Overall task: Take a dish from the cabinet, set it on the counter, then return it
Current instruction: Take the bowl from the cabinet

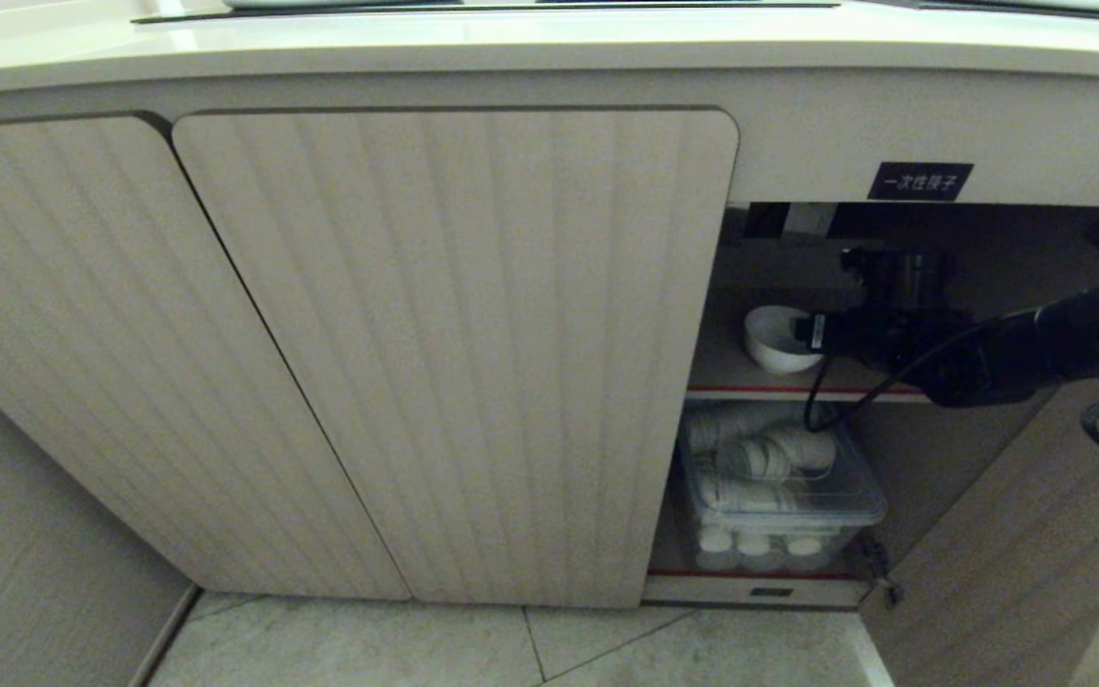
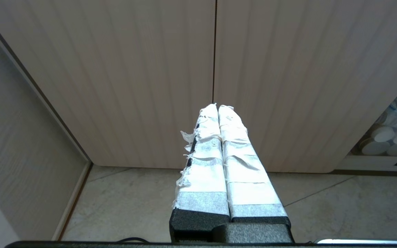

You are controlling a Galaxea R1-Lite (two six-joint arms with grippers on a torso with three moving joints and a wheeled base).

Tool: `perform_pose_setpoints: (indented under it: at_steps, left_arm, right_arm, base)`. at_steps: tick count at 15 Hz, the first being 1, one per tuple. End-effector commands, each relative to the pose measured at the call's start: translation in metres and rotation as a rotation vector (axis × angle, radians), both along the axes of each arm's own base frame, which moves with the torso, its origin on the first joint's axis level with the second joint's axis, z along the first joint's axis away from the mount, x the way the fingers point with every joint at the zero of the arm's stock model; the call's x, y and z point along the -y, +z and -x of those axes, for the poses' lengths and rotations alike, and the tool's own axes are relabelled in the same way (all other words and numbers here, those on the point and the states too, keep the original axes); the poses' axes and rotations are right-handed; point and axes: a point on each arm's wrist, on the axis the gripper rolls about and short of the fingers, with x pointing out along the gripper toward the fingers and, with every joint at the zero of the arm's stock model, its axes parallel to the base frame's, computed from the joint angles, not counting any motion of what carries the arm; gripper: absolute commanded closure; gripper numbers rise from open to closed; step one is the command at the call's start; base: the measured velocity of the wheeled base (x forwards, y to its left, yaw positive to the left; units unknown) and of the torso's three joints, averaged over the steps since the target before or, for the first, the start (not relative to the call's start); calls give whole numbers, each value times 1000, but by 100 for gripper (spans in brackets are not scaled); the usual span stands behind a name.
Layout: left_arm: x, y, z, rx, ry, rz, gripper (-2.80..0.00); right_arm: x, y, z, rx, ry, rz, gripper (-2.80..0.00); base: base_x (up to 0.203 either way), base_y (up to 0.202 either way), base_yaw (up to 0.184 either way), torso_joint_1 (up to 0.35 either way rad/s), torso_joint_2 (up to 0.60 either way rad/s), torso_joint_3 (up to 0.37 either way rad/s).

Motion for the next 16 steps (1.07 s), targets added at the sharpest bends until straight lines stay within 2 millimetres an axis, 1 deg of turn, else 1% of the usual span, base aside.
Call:
perform_pose_setpoints:
  at_steps: [1, 5, 13, 16]
  left_arm:
    - [0, 0, 0, 0, 0, 0, 0]
    - [0, 0, 0, -1, 0, 0, 0]
    - [0, 0, 0, -1, 0, 0, 0]
    - [0, 0, 0, 0, 0, 0, 0]
  right_arm:
    - [-1, -3, -1, -16, 1, -1, -280]
    - [-1, -2, -5, -47, 4, -27, -280]
    - [-2, 8, -15, -92, 39, -42, -280]
    - [-2, 7, -17, -123, 37, -41, -280]
  base:
    - [0, 0, 0, 0, 0, 0]
    - [0, 0, 0, 0, 0, 0]
    - [0, 0, 0, 0, 0, 0]
    - [0, 0, 0, 0, 0, 0]
